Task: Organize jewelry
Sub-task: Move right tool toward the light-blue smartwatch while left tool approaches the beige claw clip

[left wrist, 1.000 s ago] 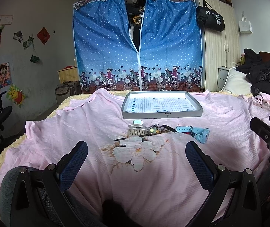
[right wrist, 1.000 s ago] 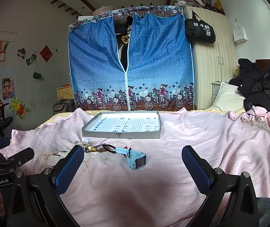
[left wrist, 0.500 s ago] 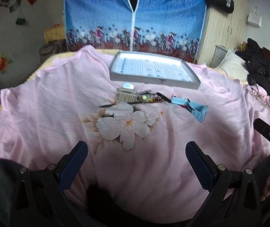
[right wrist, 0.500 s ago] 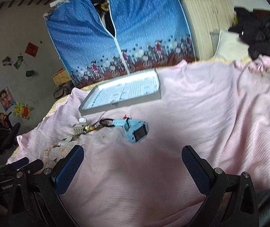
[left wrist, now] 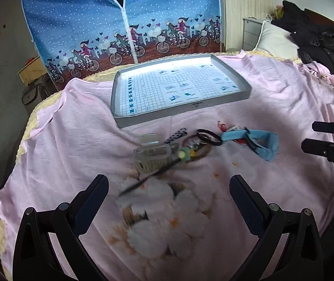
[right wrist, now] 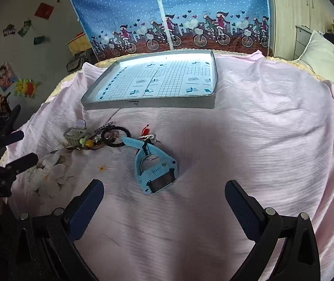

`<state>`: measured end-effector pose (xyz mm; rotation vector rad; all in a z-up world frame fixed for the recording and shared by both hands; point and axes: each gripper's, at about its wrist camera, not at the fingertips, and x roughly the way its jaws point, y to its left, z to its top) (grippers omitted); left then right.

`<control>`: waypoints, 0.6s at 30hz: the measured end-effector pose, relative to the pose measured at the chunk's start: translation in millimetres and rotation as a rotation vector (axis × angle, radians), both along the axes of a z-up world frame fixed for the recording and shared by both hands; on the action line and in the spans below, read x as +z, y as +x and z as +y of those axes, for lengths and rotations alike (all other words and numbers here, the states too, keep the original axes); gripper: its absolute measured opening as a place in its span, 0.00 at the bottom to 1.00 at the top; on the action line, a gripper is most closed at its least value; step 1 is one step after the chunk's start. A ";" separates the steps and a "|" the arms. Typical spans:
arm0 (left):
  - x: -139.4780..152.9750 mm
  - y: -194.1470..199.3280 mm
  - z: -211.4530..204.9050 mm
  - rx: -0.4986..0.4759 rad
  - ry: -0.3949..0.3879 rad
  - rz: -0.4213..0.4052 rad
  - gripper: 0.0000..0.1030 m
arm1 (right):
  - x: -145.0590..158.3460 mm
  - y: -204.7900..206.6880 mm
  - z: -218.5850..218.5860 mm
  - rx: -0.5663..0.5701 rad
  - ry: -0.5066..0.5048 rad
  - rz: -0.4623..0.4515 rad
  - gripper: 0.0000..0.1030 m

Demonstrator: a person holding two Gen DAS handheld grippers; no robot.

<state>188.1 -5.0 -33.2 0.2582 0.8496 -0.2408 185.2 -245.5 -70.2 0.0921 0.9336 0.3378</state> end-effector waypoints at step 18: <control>-52.6 88.6 27.5 0.117 -0.029 0.137 0.98 | -43.3 46.2 33.6 0.028 -0.035 0.053 0.96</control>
